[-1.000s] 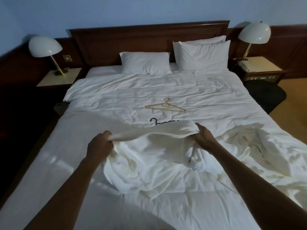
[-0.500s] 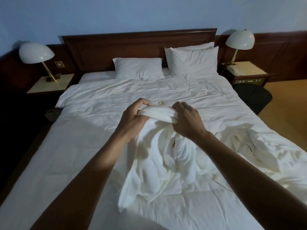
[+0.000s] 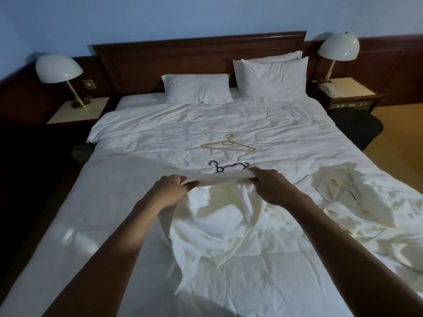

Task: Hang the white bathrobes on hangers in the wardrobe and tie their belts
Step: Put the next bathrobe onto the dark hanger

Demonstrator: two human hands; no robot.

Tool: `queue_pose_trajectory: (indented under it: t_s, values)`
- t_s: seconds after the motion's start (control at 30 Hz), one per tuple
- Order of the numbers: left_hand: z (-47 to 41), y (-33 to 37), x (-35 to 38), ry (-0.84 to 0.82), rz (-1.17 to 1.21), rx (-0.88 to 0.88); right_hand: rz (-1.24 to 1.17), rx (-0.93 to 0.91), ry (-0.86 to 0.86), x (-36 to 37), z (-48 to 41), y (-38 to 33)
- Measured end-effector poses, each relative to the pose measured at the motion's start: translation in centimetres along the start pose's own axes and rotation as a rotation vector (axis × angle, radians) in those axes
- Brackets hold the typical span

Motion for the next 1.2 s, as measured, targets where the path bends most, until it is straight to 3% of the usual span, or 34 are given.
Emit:
queue_pose_trajectory:
  t_s: [0.07, 0.13, 0.2, 0.27, 0.37, 0.43, 0.5, 0.67, 0.8, 0.93, 1.0, 1.07, 1.2]
  values:
    - [-0.1, -1.3, 0.8, 0.028, -0.170, 0.008, -0.102, -0.013, 0.076, -0.9, 0.5, -1.6]
    - [0.4, -0.9, 1.7, 0.048, -0.204, 0.172, -0.332, -0.021, 0.085, -1.4, 0.9, -3.6]
    - [2.0, 0.9, 2.9, 0.073, 0.021, 0.433, -0.596, -0.048, 0.100, -2.0, 1.3, -5.8]
    - [3.8, 2.6, 3.4, 0.110, 0.364, 0.514, -0.687, -0.085, 0.192, -2.8, 1.5, -7.1]
    - [4.6, 4.2, 1.2, 0.167, 0.826, 0.404, -0.489, -0.118, 0.316, -3.9, 2.0, -6.6]
    - [4.3, 4.5, -0.8, 0.133, 1.054, 0.330, -0.286, -0.189, 0.304, -3.0, 1.9, -5.5]
    - [3.9, 3.9, -2.1, 0.094, 1.076, 0.317, -0.141, -0.197, 0.287, -0.2, 1.4, -3.6]
    - [2.7, -0.3, -2.8, 0.123, 1.223, 0.140, -0.008, 0.029, 0.235, 5.5, 1.9, 2.8]
    - [1.6, -2.7, -2.3, 0.138, 0.892, 0.112, -0.086, 0.093, 0.133, 5.7, 1.7, 3.5]
    - [0.7, -5.4, -1.7, 0.099, 0.205, 0.024, -0.732, 0.095, 0.119, 0.6, 1.6, 1.5]
    - [0.6, -6.0, -0.8, 0.045, -0.052, 0.017, -0.853, 0.009, 0.122, -1.8, 1.4, 0.2]
    - [0.4, -5.2, 0.1, 0.044, -0.036, 0.054, -0.877, -0.068, 0.134, -3.6, 0.8, -1.1]
    - [0.4, 1.3, 2.7, -0.121, 0.312, 0.312, -0.811, -0.218, 0.094, -5.6, -0.8, -3.1]
Point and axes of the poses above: each hand's wrist, its own z-axis away from the middle knuckle, its own x-axis out of the palm, y = z × x, the point moved 1 cm from there along -z, towards the middle knuckle, and after that the axes turned 13 degrees about z, right-handed, at the moved point
